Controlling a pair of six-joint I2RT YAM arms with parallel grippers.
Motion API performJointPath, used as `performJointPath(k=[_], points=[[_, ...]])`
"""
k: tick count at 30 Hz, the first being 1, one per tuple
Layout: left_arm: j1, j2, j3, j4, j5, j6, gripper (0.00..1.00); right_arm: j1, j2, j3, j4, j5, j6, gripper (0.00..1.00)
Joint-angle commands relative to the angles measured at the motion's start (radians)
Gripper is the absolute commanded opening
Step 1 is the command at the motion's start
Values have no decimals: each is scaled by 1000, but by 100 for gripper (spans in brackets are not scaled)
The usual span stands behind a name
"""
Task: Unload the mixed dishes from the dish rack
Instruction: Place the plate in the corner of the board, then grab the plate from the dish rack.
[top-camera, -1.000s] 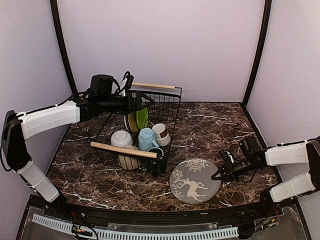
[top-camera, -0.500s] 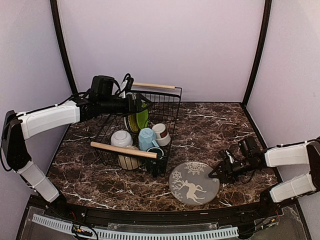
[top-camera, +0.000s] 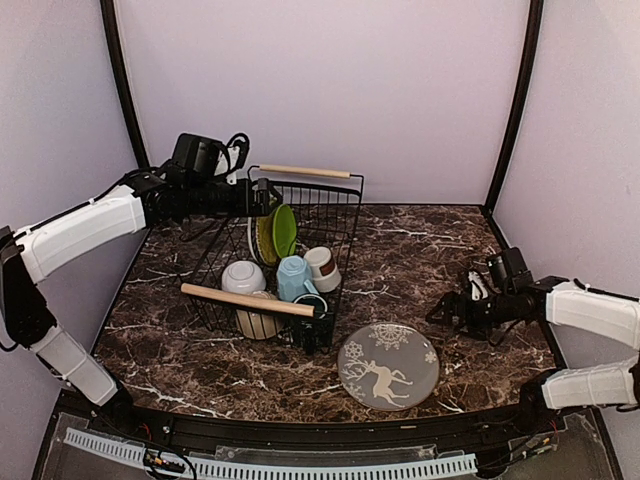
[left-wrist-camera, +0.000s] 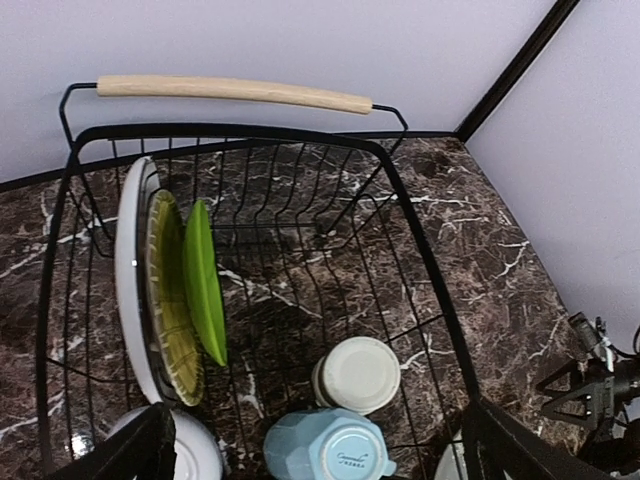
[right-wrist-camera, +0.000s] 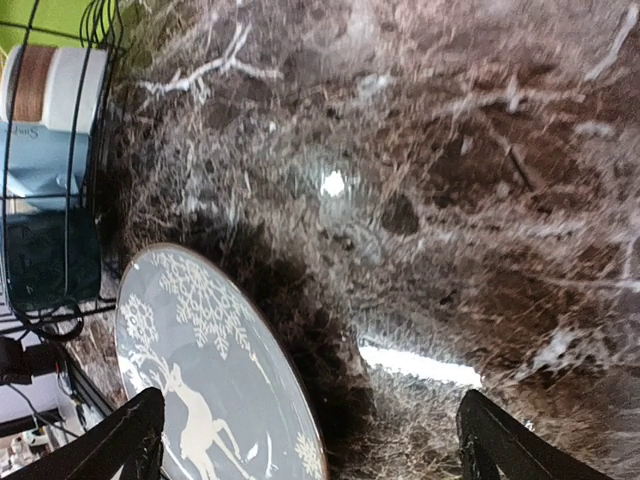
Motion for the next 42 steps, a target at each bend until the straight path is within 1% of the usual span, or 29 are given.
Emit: performJointPath(k=[1,5,11,13,15,19,22,23,27,31,42], points=[[2,12,77,-168,-187,71,99,2,-49,92,-37,149,16,99],[2,98,187,-273,-282,97,96,0,-102,107,4,187,16,99],[3,243,370,-375,-401,169,90,0,-124,116,65,75,-41,99],[5,297,474,-419,-417,198,89,0,-127,116,57,74,-40,99],[15,347,542,-455,-419,212,87,0,-138,110,52,81,-44,99],[38,429,638,-496,-387,227,76,0,-163,92,51,89,-44,99],[49,484,677,-516,-379,231,70,-1,-164,95,51,77,-49,99],[53,492,693,-521,-385,231,66,-1,-161,97,51,74,-51,99],[56,521,703,-518,-413,230,57,-2,-149,92,72,62,-39,99],[57,551,728,-519,-425,242,50,-2,-131,75,104,44,-22,99],[57,622,787,-549,-487,269,33,-2,-98,65,121,37,-13,98]])
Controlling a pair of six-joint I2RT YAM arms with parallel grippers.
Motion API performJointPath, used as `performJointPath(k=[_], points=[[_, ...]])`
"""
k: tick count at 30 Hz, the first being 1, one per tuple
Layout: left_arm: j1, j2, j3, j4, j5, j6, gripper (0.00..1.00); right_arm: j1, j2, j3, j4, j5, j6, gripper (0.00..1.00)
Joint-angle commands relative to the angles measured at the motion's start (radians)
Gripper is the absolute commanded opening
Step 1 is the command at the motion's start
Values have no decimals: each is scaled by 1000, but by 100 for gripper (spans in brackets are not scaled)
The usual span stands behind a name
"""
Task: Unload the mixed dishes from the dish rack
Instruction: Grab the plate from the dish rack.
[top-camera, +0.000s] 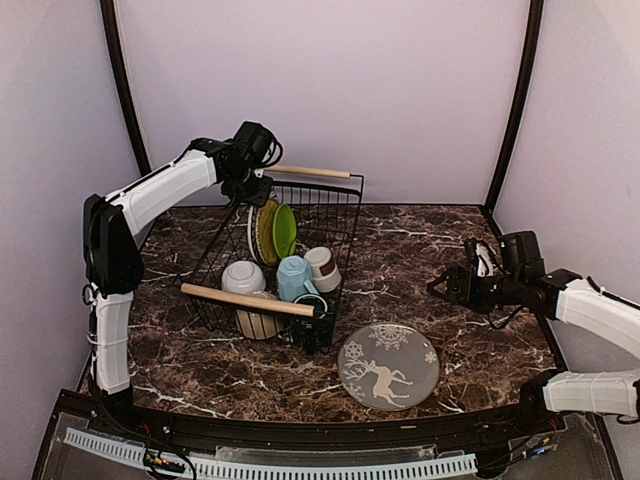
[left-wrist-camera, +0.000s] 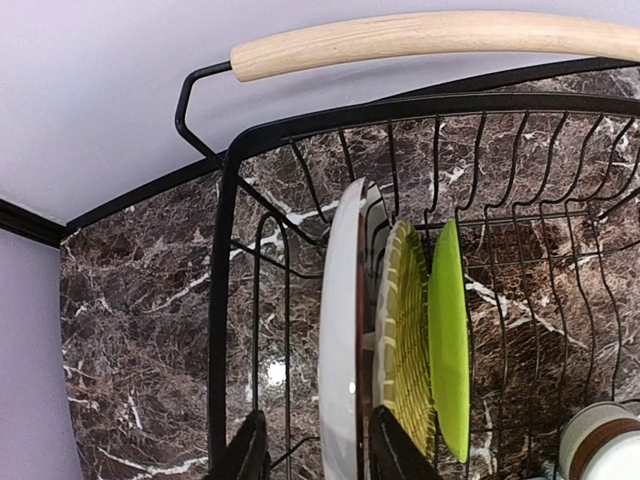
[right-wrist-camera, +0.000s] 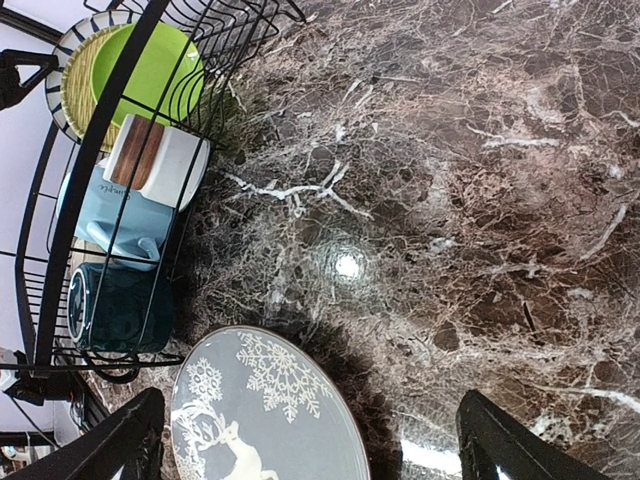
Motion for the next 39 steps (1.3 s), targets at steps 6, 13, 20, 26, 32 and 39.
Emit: performJointPath(k=[6,13,20,26,32,39], points=[[1,55,68,-53,-85,40,25,-2,15,-20,47,-10,14,98],[1,90,93,-75,-110,59,21,-2,30,-24,59,-14,21,98],[-5,96,120,-91,-118,76,9,-2,40,-25,69,-18,30,98],[-35,99,156,-120,-179,108,1,-1,40,-29,77,-21,33,98],[-47,99,197,-153,-224,115,1,-2,36,-34,78,-23,34,98],[-61,97,262,-197,-285,131,1,-2,30,-35,87,-32,35,98]])
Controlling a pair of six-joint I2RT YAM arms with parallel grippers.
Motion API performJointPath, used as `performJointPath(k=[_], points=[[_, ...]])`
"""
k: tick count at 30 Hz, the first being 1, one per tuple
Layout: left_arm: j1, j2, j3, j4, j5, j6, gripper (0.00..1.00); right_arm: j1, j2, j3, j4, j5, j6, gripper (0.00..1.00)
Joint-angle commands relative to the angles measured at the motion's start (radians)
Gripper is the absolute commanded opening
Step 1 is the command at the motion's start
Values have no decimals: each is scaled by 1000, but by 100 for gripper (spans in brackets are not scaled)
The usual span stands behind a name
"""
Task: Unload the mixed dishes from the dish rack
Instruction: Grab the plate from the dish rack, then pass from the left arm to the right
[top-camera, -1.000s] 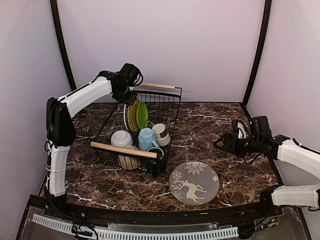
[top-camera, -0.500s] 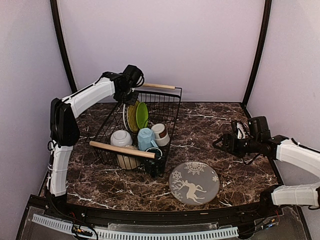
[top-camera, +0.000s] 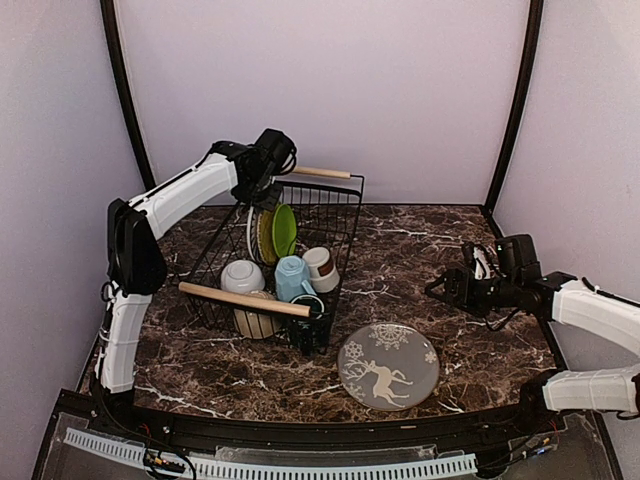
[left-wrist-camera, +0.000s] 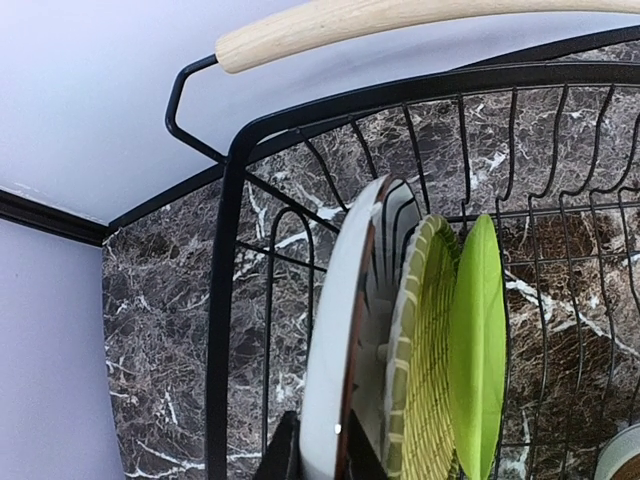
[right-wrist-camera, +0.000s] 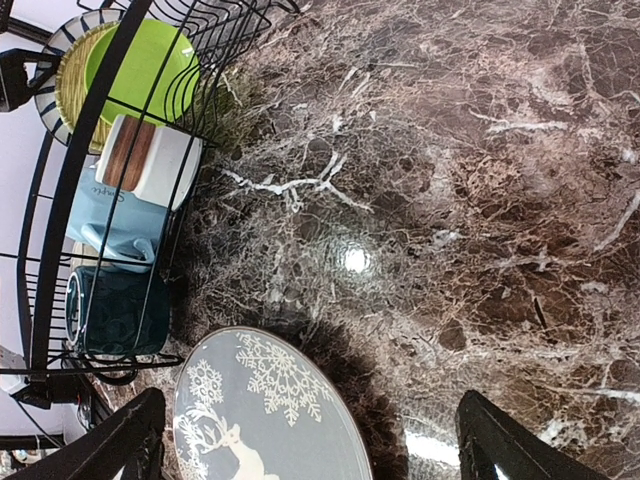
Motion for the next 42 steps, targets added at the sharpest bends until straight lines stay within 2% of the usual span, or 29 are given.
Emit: performJointPath(k=[1,11,21,30,37,41,42], points=[[-12,-48,87,-89,-112,101,1,-2,-5,-9,36,-16,4,98],[-32,-68,155,-156,-179,102,1,-2,-6,-13,49,-34,12,98],[-46,-175,153,-124,-278,148,1,-1,9,1,51,-46,14,97],[-49,-332,87,-87,-214,113,1,-1,59,6,89,-71,24,97],[-49,-541,-108,24,-129,43,1,0,90,6,107,-81,28,96],[-35,-701,-314,167,37,-44,1,0,101,6,124,-87,32,96],[-30,-730,-394,224,119,-84,1,0,105,7,127,-88,32,96]])
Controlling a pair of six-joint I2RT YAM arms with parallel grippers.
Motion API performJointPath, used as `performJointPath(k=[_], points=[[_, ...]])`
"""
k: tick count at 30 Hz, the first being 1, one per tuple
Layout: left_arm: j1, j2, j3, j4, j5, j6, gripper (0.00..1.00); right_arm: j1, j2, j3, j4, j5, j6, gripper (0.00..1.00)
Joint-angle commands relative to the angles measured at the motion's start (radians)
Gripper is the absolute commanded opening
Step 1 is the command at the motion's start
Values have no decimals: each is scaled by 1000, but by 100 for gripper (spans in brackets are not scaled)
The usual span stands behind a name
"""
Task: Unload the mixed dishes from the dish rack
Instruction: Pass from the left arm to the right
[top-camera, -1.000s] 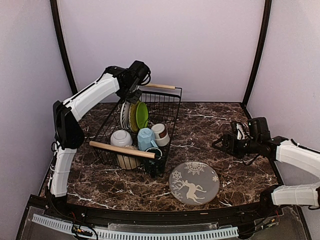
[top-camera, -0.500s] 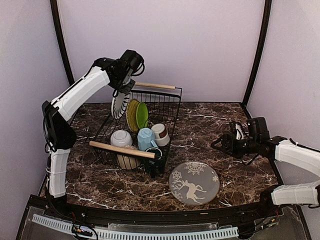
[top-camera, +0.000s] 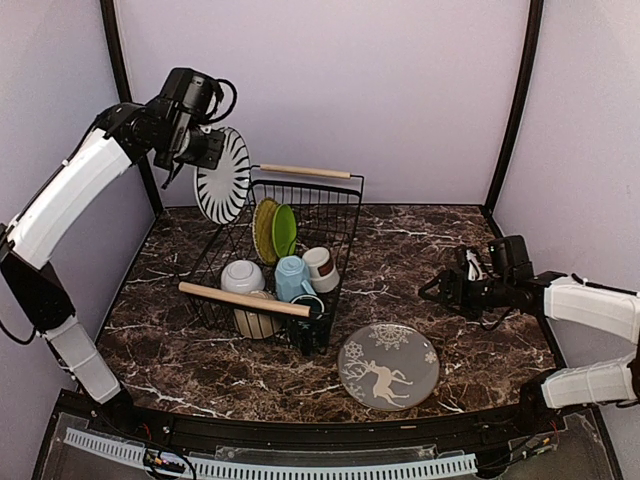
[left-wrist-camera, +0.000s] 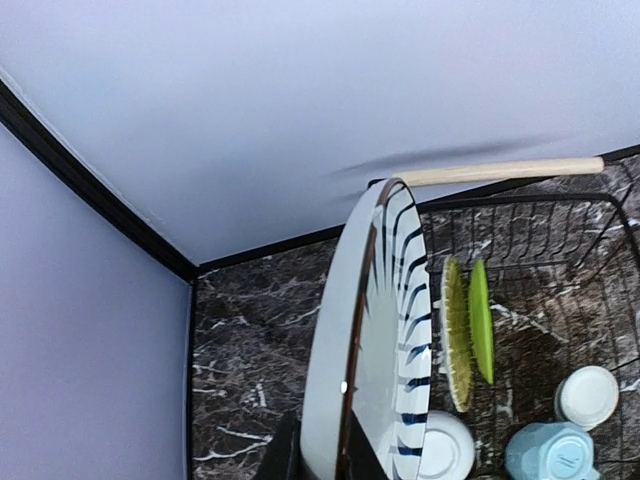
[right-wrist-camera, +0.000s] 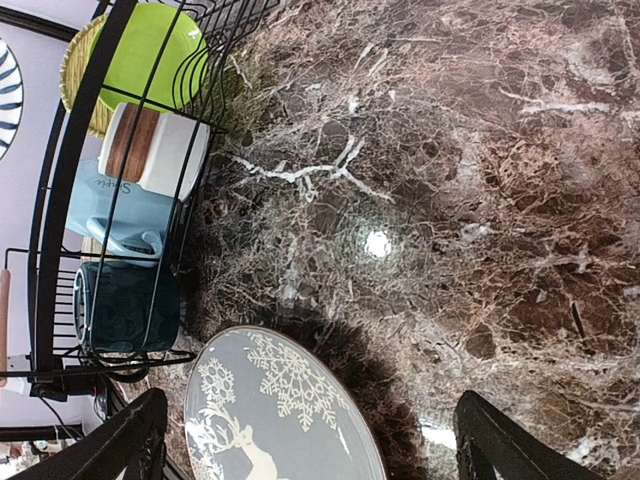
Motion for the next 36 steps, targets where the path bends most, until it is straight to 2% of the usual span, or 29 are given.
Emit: performJointPath(k=[1,4,8,13,15,16,19,23,28,31,36], points=[[30,-214,-209,277,247,-147,1,-1,16,10,55,-21,8,96],[73,-322,-436,508,524,-252,1,-1,25,12,66,-33,9,96],[127,-429,-660,792,789,-392,1,0,36,15,75,-51,3,96],[144,-406,-746,978,1002,-525,1,0,31,13,120,-106,-9,93],[144,-384,-803,1075,1080,-606,1,0,27,25,124,-111,-26,92],[144,-370,-825,1180,1132,-636,1,0,27,36,123,-111,-34,92],[140,-332,-888,1362,1201,-769,1,0,32,73,140,-141,-41,93],[104,-249,-901,1454,1252,-851,1,0,44,108,260,-241,31,95],[17,-228,-903,1396,1186,-783,1,3,45,158,471,-381,160,99],[-19,-230,-898,1342,1129,-721,1,8,44,187,522,-385,189,99],[-50,-193,-893,1365,1150,-743,1,20,103,216,567,-399,236,99]])
